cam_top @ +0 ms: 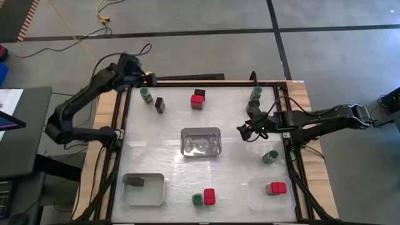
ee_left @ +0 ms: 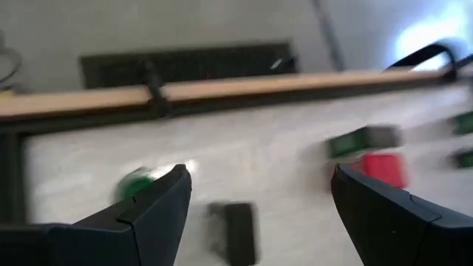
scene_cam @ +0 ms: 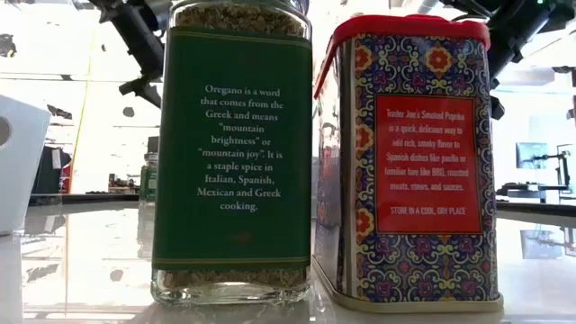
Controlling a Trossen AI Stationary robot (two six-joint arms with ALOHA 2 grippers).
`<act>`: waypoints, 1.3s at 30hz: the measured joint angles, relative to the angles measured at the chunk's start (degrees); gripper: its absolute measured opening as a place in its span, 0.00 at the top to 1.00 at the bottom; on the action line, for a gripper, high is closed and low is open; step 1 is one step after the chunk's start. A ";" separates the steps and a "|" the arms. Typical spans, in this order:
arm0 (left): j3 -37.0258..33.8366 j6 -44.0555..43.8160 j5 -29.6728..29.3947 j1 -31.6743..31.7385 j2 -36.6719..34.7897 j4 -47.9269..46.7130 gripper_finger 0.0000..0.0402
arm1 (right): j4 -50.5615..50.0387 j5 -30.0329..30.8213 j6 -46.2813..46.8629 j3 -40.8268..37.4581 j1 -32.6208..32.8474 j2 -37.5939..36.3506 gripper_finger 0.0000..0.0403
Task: Sort spices by type
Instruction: Put the top left green seasoning bottle into the black bin
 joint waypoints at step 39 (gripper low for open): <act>16.15 30.47 -6.35 2.97 30.98 -25.93 0.22 | 4.12 -1.01 -3.71 0.00 -1.67 0.23 0.21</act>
